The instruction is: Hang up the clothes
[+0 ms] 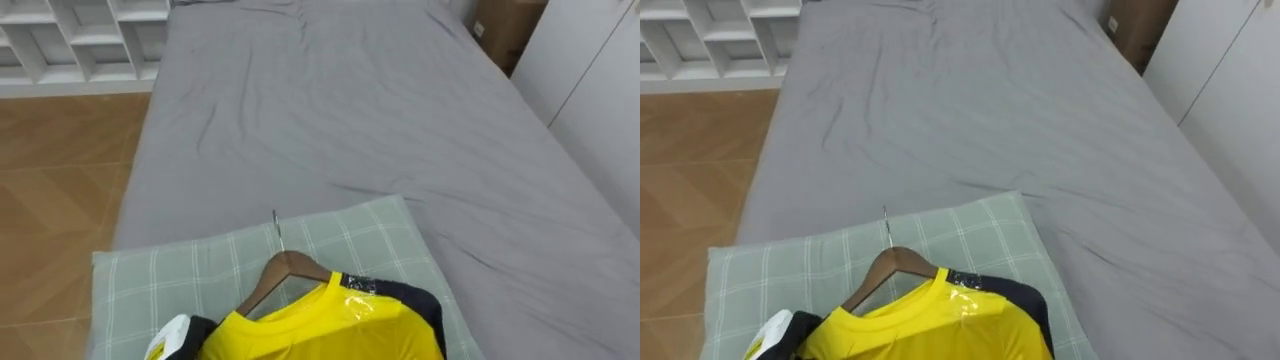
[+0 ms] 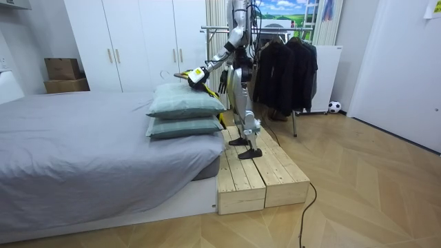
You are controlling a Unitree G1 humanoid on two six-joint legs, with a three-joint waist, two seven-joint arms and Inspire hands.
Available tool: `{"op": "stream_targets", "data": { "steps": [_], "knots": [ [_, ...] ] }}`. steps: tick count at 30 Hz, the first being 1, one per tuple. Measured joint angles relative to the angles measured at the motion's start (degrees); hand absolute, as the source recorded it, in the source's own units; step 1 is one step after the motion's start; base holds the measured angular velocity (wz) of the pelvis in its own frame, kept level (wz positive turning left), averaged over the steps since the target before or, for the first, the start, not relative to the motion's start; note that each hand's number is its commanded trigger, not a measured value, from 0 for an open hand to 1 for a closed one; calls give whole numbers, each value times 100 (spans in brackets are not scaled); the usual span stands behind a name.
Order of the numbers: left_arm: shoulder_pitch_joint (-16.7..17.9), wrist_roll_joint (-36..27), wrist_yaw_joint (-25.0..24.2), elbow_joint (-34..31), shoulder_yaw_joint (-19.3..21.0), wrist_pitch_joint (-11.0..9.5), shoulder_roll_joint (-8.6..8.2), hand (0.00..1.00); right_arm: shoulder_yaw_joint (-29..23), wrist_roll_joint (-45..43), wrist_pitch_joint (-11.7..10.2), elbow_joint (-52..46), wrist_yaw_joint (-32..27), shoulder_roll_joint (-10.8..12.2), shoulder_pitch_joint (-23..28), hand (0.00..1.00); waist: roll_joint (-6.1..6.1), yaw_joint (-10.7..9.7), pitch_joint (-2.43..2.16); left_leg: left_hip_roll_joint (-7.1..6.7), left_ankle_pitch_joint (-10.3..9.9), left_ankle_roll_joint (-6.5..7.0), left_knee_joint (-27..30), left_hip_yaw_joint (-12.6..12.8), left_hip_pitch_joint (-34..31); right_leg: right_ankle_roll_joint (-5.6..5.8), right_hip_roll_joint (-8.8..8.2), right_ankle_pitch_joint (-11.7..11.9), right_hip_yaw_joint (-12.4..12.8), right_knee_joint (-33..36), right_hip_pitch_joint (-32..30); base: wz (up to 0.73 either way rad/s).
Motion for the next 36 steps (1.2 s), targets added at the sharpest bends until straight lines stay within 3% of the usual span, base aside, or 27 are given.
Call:
{"op": "stream_targets", "data": {
  "steps": [10, 17, 25, 36],
  "knots": [
    [391, -134, -58, -1282, 119, 75, 5, 100, -372, 355, -51, 29, -21, 0, 280, 0, 187, 1, -59, 2, 0, 0, 10, -60, 218, 1, -3, -1, -44, -4, 241, 2],
    [415, -138, -79, -1591, 132, 75, -20, 100, -384, 403, -52, 53, 16, 0, 334, 0, 186, -16, -57, -17, 7, -11, 110, -102, 228, 1, -11, -8, -5, -100, 354, 1],
    [698, -236, -87, -2371, 134, 75, -8, 100, -511, 443, -53, 43, 114, 0, 404, 0, 136, -21, -33, -5, 20, -33, 120, -143, 332, -24, -7, -26, -27, -103, 471, 2],
    [713, -120, -192, -2464, 207, 78, 123, 100, -782, 416, -51, 54, 66, -2, 499, 0, 123, -11, -23, -2, 19, -33, 96, -139, 336, -24, -3, -26, -20, -103, 460, 0]
  ]
}}
